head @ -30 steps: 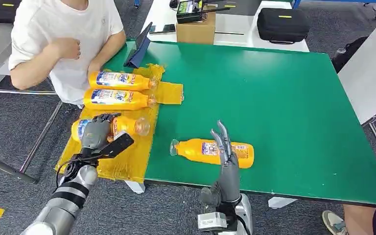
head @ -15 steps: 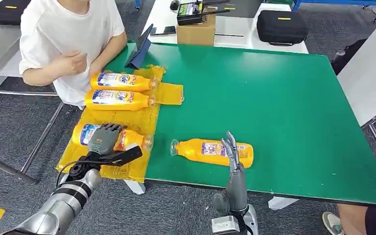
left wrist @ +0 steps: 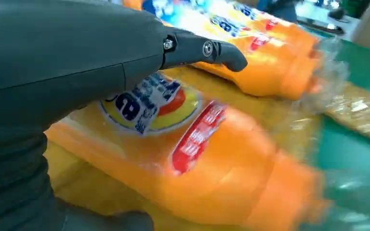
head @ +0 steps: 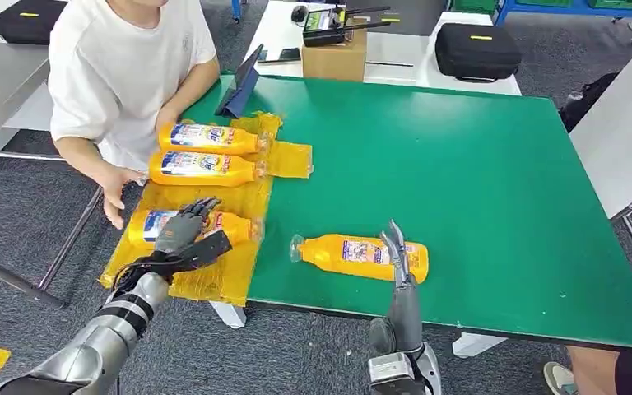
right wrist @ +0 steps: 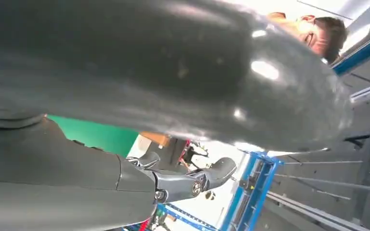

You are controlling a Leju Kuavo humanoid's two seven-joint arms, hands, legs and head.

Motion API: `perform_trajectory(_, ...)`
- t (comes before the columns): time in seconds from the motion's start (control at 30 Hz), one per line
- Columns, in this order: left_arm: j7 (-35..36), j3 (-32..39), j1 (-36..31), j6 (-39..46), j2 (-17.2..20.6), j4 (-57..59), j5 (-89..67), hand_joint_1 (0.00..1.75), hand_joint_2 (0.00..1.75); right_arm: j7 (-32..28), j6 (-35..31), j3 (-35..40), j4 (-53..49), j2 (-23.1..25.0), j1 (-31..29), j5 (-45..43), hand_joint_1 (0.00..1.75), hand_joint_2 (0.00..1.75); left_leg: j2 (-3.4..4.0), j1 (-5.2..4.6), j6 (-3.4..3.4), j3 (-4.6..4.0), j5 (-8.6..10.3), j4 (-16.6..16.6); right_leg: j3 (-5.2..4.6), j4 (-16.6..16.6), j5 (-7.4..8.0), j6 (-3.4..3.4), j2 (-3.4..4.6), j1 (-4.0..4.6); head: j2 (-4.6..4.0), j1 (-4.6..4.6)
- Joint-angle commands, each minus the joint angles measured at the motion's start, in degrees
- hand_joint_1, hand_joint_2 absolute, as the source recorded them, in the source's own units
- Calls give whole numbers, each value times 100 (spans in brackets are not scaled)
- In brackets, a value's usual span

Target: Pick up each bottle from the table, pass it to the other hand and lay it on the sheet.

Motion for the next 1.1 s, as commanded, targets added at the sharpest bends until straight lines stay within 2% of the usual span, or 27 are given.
perform_trajectory(0.03, -485, 601, 409, -1152, -303, -196, 1114, 0, 175, 4, -106, -137, 1071, -182, -472, 300, 0, 0, 21, -1, -3, 28, -10, -8, 19, -11, -5, -10, 10, 0, 0, 2)
perform_trajectory(0.13, -667, 677, 556, -1501, -341, -722, 1684, 0, 175, 4, -197, -155, 1160, -291, -544, 250, 0, 0, 45, -3, -8, 23, -12, -18, 18, -20, 8, -10, 32, 0, 0, 2)
perform_trajectory(0.17, -689, 659, 668, -1529, -357, -1065, 1883, 0, 175, 4, -212, -183, 1137, -325, -526, 217, 0, 0, 36, -5, -3, 27, -13, -13, 62, -12, 13, -6, 21, -2, 0, 0)
perform_trajectory(0.2, -681, 663, 717, -1525, -372, -1249, 1992, 0, 175, 4, -274, -203, 1129, -339, -507, 260, 0, 0, 33, -7, -2, 25, -12, -9, 61, -8, 16, -8, 15, -4, 0, 0)
perform_trajectory(0.33, -771, 809, 1175, -2013, -595, -2693, 3272, 0, 175, 4, -345, -328, 892, -378, -333, 348, 0, 0, 28, -5, 5, 7, -8, -2, 46, -3, 12, -7, 9, -1, 0, 2)
perform_trajectory(0.47, -771, 809, 1175, -2013, -595, -2693, 3272, 0, 175, 4, -345, -328, 892, -378, -333, 348, 0, 0, 49, 0, 3, -27, -13, 4, 10, -2, 12, -9, 23, 4, 0, 0)
perform_trajectory(0.57, -1090, 961, 1507, -2389, -846, -3722, 4533, 0, 175, 4, -383, -500, 730, -320, -239, 488, 0, 0, 47, -2, 4, -45, -12, 3, -7, 0, 12, -5, 23, 2, 0, 2)
perform_trajectory(0.67, -838, 943, 1741, -2407, -920, -4626, 5195, 0, 175, 4, -355, -814, 693, -201, -179, 797, 0, 0, 55, 3, 2, -62, -22, 16, -25, 9, 4, -9, 28, 7, -2, 2)
perform_trajectory(0.7, -789, 957, 1830, -2400, -928, -4877, 5483, 0, 175, 63, -413, -1057, 811, -114, -154, 1194, 0, 0, 51, 0, 4, -76, -14, 12, -41, 7, 9, -5, 26, 3, 0, 2)
perform_trajectory(0.73, -924, 1030, 1974, -2278, -955, -5152, 5629, 0, 175, 586, -395, -1199, 1034, -165, -200, 1997, 0, 0, 57, 2, 1, -68, -23, 15, -33, 10, 2, -9, 31, 6, 0, 2)
perform_trajectory(0.8, -984, 1136, 2237, -2349, -991, -5613, 5957, 0, 175, 1089, -270, -1457, 1304, -277, -283, 2529, 0, 0, 66, -1, 3, -75, -18, 5, -41, -1, 11, -7, 42, 4, 0, 2)
perform_trajectory(0.83, -1037, 1210, 2405, -2341, -1032, -5898, 6013, 0, 175, 1293, -61, -1599, 1557, -407, -395, 2741, 0, 175, 71, 1, 2, -69, -24, 7, -34, 0, 7, -10, 45, 6, 0, 0)
perform_trajectory(0.93, -1061, 1320, 2625, -2370, -1191, -6215, 6211, 0, 175, 1674, 356, -1967, 2088, -584, -694, 3070, 0, 175, 77, -1, 6, -70, -21, 2, -37, -8, 14, -5, 51, 3, -2, 0)
perform_trajectory(1.1, -1052, 1256, 2616, -2366, -1185, -6144, 6202, 0, 175, 1761, 504, -1992, 2074, -607, -688, 3194, 0, 175, 55, -4, 7, -87, -15, 5, -48, -3, 14, -4, 36, 0, 0, 2)
